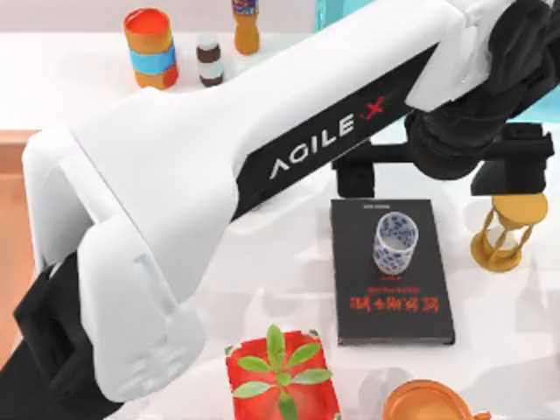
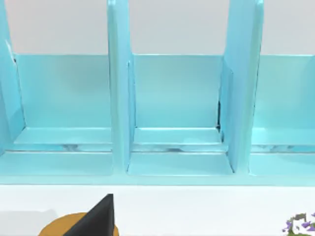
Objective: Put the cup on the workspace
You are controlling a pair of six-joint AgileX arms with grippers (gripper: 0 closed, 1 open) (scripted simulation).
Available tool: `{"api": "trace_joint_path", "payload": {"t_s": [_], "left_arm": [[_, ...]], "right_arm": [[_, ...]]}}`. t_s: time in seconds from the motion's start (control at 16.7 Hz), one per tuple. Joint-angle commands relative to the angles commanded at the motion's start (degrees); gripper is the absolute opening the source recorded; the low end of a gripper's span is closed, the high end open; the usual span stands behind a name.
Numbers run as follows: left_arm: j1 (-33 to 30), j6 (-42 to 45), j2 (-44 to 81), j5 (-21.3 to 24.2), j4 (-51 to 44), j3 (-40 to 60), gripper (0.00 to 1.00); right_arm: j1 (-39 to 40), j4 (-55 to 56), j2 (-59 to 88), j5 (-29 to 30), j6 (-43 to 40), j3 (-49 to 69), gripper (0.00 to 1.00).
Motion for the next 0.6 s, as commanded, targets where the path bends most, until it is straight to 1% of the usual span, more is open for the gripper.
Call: {"api": "trace_joint_path", "payload": {"t_s": [0.18,0.6], "left_arm": [[-1.5,-1.4,4.2,-0.8,-2.4,4.2,1.0],[-1.2,-1.3,3.6,-0.7,-2.7,3.6,1.0]], "right_arm": [[0.0,0.0,0.0,0.0,0.0,0.0,1.0],[0.0,0.0,0.0,0.0,0.0,0.0,1.0]]}}
